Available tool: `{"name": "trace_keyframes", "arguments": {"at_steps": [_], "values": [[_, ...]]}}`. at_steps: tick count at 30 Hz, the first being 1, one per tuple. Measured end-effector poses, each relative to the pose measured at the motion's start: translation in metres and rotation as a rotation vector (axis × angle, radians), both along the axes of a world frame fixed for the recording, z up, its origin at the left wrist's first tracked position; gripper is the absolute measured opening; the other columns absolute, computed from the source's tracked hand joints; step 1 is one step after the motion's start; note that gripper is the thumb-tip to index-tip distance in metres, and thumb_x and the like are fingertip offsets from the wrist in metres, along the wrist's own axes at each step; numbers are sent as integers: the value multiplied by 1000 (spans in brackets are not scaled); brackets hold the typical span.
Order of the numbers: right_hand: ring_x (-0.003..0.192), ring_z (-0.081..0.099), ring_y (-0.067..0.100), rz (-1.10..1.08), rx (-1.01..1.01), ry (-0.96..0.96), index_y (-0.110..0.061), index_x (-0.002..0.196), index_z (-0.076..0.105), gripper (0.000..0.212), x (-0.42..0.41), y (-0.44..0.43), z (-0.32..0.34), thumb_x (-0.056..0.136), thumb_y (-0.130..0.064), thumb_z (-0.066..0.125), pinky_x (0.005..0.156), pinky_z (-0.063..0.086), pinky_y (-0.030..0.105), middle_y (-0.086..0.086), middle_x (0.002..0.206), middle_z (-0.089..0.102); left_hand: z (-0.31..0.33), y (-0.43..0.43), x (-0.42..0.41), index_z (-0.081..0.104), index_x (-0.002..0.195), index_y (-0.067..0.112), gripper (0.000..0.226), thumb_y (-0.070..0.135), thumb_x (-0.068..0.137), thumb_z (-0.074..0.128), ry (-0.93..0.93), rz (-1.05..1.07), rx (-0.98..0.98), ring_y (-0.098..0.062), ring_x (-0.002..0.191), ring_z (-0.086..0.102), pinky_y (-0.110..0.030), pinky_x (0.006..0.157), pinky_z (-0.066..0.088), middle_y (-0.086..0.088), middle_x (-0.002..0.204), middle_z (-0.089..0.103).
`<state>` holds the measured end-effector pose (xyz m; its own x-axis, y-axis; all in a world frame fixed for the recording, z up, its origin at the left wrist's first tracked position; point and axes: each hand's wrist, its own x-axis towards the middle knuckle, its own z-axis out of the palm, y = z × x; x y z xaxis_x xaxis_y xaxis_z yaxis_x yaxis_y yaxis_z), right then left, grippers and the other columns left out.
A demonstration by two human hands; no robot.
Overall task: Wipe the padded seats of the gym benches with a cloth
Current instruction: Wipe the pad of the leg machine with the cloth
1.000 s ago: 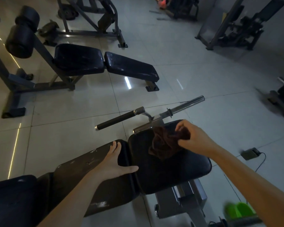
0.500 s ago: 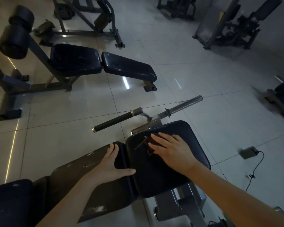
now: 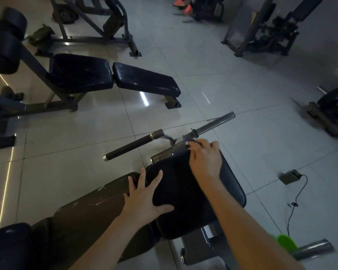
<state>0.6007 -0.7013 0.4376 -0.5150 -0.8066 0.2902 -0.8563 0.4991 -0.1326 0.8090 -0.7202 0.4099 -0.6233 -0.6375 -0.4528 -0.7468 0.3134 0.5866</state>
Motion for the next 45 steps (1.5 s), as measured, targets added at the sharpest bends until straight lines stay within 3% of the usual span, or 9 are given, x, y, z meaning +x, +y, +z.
{"name": "trace_keyframes", "arguments": {"at_steps": [5,8,14,17,25,30,36,41,45], "values": [[88,58,23,388,59,7,-20,105,74,17,44,-2,-9,90,-22,65,59,55,31,1,106,71,2,-2,-4,-12,148,56,108,70,74,66,-21,-19,-8,-44,142,-26,-69,113,7,4,158,-33],[98,58,22,540,166,107,-24,111,72,21,24,-5,-3,93,-25,62,68,58,33,0,111,68,4,-2,-4,-12,148,56,108,70,74,67,-12,-19,5,-44,142,-27,-69,113,7,4,158,-32],[108,51,29,-123,94,32,-19,124,65,31,-54,13,15,104,-27,43,71,48,37,7,119,63,5,0,-1,-7,150,53,105,67,77,66,-34,-11,-17,-42,144,-25,-66,115,9,4,159,-30],[103,50,33,-257,58,0,-10,122,64,31,-44,10,11,104,-21,41,68,41,37,15,113,63,3,1,-2,-8,150,53,105,67,77,66,-35,-10,-28,-42,144,-25,-65,115,6,3,159,-30],[98,50,30,-117,139,139,-7,113,67,22,-26,6,11,98,-10,52,58,38,31,13,107,62,-1,1,-2,-9,150,52,105,67,77,65,-20,-14,-37,-43,143,-26,-64,115,4,2,158,-33],[122,44,27,201,294,83,-13,123,59,27,50,-21,5,98,-20,51,82,53,30,10,126,57,-1,0,-2,-10,149,54,107,69,75,67,-1,-6,-24,-43,143,-25,-66,114,3,3,159,-30],[114,49,21,509,287,92,-18,117,64,24,46,-16,3,98,-26,54,80,55,32,6,119,59,-8,6,3,-15,150,47,114,73,73,64,56,54,-48,-37,145,-25,-61,117,2,4,161,-25],[107,50,21,146,201,91,-17,118,66,25,-37,6,22,102,-26,48,74,49,31,6,113,60,-12,7,2,-21,153,27,125,74,73,63,32,100,-51,-30,146,-25,-54,120,1,5,161,-22],[107,50,25,-13,145,51,-14,117,68,27,-18,-4,20,101,-24,48,70,49,30,9,111,62,-16,6,1,-22,153,21,131,73,71,66,55,129,-38,-28,146,-25,-53,118,-2,6,161,-24]]}}
